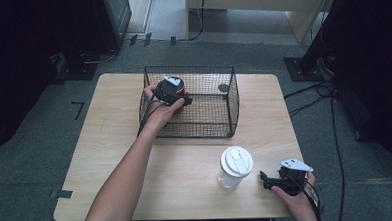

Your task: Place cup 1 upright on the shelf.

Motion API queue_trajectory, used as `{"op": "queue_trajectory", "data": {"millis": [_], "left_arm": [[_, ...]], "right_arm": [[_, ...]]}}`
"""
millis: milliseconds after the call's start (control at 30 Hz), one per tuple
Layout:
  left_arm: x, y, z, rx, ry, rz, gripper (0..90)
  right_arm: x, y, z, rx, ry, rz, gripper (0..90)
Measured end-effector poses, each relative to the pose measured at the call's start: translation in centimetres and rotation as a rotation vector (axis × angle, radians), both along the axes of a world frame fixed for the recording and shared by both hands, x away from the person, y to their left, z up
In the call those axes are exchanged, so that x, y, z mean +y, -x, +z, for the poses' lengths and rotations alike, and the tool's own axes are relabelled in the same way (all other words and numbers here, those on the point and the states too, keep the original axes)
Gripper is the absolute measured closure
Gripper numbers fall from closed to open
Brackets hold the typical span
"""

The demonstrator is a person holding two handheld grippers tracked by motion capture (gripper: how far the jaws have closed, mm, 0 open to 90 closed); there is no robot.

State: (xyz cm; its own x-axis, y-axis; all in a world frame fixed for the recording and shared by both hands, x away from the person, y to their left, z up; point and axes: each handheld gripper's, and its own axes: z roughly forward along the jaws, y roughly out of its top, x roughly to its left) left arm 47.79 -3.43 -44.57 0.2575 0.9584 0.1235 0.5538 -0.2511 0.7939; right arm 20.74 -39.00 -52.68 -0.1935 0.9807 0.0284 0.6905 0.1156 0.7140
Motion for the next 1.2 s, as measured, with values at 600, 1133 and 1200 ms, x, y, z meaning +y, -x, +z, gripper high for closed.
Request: {"op": "queue_trajectory", "data": {"millis": [600,1133,1200], "left_arm": [[0.2,0.5,1.3,-0.039,-0.004,0.036,0.0],[0.5,0.4,2.6,-0.075,0.016,0.038,0.0],[0.6,0.4,2.8,-0.076,0.019,0.036,0.0]], "right_arm": [[0.0,0.0,0.0,0.000,0.000,0.000,0.5],[0.0,0.0,0.0,0.000,0.000,0.000,0.5],[0.0,0.0,0.0,0.000,0.000,0.000,0.5]]}}
